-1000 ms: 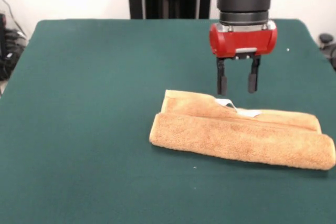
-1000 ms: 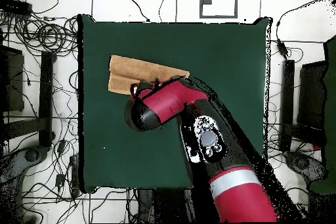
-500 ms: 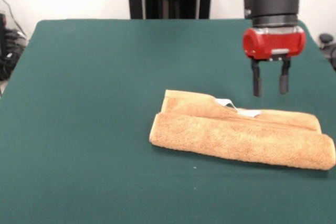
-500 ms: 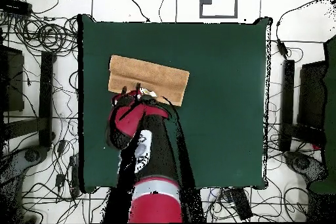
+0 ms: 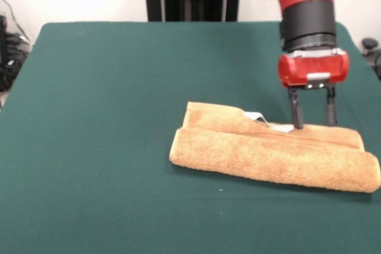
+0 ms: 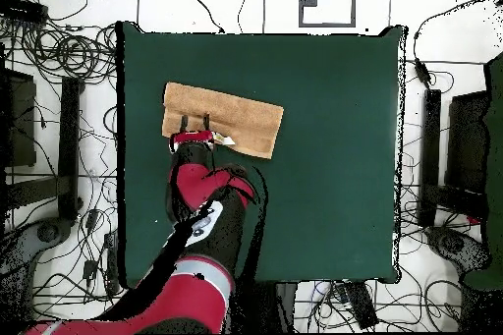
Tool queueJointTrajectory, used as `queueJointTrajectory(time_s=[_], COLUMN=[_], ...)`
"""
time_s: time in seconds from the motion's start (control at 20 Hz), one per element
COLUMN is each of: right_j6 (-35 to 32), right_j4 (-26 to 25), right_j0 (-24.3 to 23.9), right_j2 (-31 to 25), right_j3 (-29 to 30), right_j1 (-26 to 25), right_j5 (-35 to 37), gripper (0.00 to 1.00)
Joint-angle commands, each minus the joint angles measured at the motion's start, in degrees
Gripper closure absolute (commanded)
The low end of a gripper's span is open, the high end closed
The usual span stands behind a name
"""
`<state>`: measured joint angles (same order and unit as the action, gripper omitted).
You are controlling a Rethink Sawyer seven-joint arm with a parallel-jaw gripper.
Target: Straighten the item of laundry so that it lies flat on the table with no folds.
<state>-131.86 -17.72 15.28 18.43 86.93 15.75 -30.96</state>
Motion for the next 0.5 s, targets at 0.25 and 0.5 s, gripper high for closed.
queueJointTrajectory(time_s=[0.25, 0.5], right_j6=[-2.71, -3.98], right_j4=[9.83, 9.62], right_j0=[-3.17, -3.91], right_j2=[3.22, 2.66], right_j3=[0.81, 2.62], right_j1=[-4.93, -4.42], right_j5=[-11.34, -11.32], gripper=[0.0, 0.0])
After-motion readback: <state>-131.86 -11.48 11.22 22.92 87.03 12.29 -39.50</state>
